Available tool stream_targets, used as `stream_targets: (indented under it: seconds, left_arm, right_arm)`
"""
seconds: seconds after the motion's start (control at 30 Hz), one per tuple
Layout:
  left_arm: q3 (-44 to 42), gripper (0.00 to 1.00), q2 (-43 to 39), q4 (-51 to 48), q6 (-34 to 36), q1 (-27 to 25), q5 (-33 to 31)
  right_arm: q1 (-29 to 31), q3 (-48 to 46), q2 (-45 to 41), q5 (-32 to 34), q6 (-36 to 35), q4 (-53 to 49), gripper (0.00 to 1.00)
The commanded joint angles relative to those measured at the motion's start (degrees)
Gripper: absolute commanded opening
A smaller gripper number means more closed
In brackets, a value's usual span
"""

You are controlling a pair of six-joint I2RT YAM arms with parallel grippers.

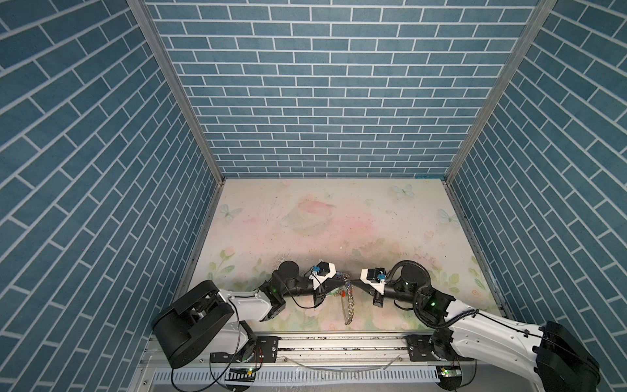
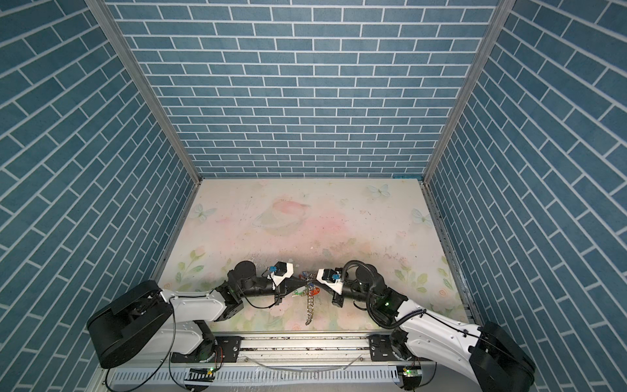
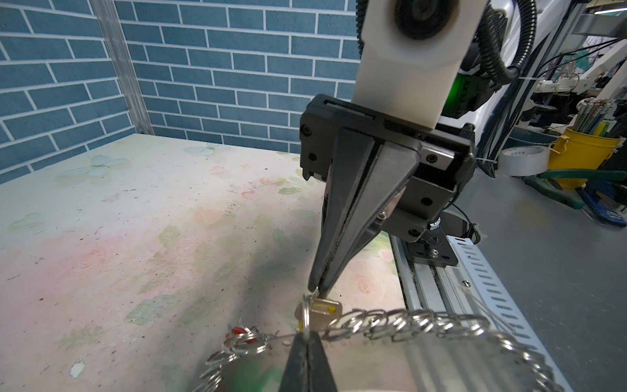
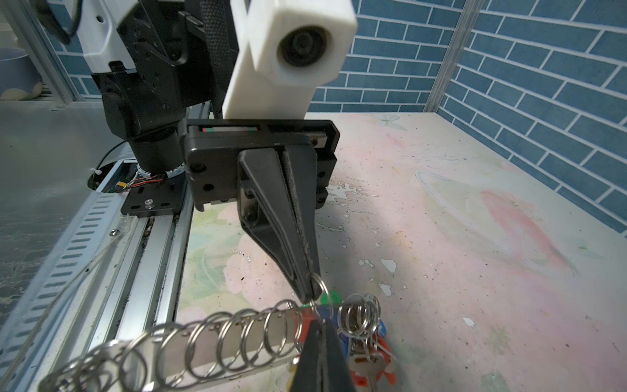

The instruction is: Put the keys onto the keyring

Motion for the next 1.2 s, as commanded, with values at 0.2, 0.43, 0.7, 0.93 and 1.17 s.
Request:
stream_targets:
  seconds: [0.2, 0.43, 0.7, 0.93, 1.17]
  left_arm:
    - [1.82, 0.00, -1.18, 0.12, 0.43, 0.25, 0.09]
    - [1.86, 0.00, -1.17, 0.19, 0.17, 0.25, 0.02]
    - [1.95, 0.00, -1.25, -0.15, 0.24, 0.25, -0.33]
    - [1.83, 0.00, -1.94, -0.99, 0.40, 0.34, -2.80]
    - [1.84, 0.00, -0.81, 0.56, -0.56, 0.46, -1.31]
  right_arm:
    - [0.11, -0.40, 0.22, 0.78, -2.62, 1.23, 0.00]
    - [0.21, -0.24, 1.67, -0.21, -1.85, 2.81, 0.00]
    - [0.22, 0.04, 1.49, -0.65, -1.71, 2.71, 0.00]
    - [0.25, -0.71, -0.67, 0.97, -1.66, 0.96, 0.00]
    - [0.30, 0.01, -0.57, 0.67, -1.87, 0.52, 0.00]
